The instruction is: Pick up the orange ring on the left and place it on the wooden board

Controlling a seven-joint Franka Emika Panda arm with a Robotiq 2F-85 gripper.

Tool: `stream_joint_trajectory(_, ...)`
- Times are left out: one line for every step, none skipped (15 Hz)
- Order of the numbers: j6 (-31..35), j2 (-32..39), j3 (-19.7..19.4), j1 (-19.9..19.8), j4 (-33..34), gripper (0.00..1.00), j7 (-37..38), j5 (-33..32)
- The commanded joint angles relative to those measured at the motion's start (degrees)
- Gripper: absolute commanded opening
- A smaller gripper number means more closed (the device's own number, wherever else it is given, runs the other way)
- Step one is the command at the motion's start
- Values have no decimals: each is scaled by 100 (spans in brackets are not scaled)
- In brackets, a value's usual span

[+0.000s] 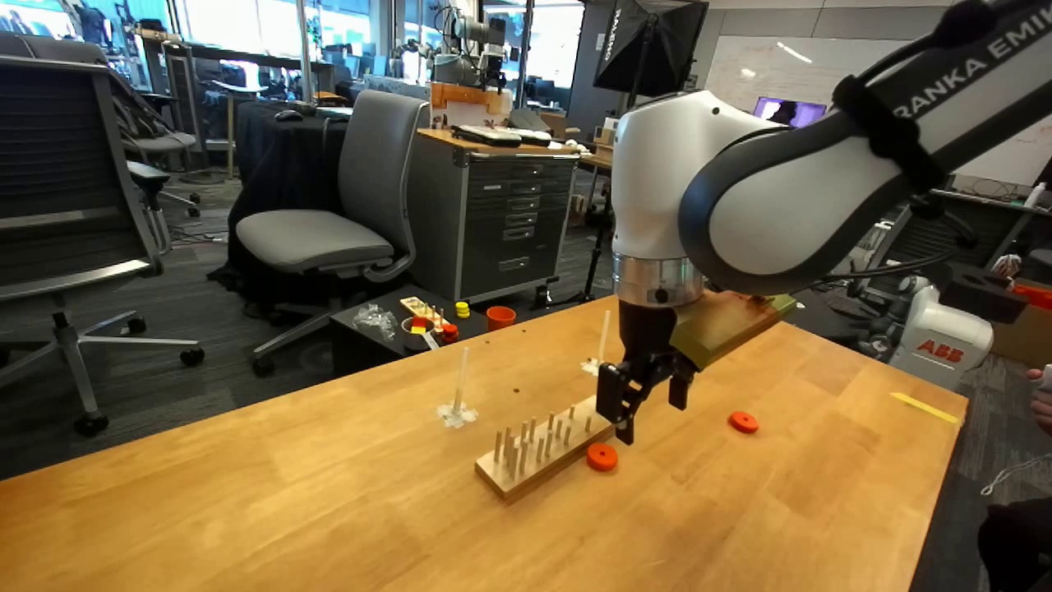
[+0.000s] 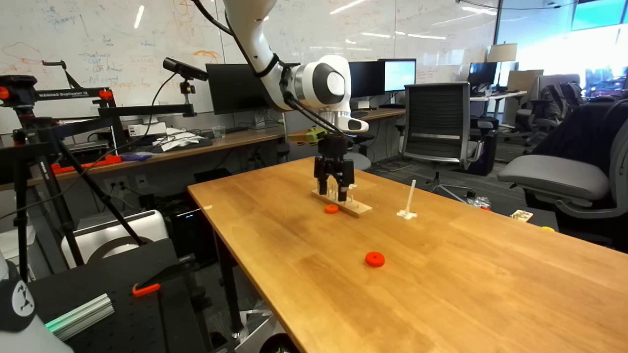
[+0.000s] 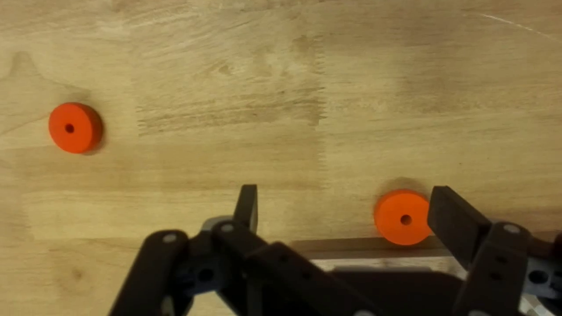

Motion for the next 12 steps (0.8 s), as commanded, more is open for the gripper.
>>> stream_joint_trajectory(458,109,-143,229,16,100,369,-204)
stream_joint_trajectory(616,141,-159,261,5,100,473,-216)
stream_joint_trajectory(753,178,-173,295,0,100,563,-196)
stream_joint_trajectory(868,218,-186,325,1,100,637,-162)
stream_joint_trajectory(960,259,-207,363,1,100,703,-146)
stream_joint_trajectory(1032,301,-211,373,6,100,746,-116)
stream_joint_trajectory(1113,336,-224,381,8,100,821,-89)
stream_joint_trajectory(1182,361,-240,392,5,100,882,-82)
stream_joint_trajectory(1290,387,-279,408,3,100,960,-100)
stream_joint_trajectory(1366,414,-301,411,5,100,1011,-101)
stream_joint_trajectory(1435,446,-321,399,22,100,1050,-79)
stream_joint_trajectory(1503,468,-339,395,29,100,1083,-66)
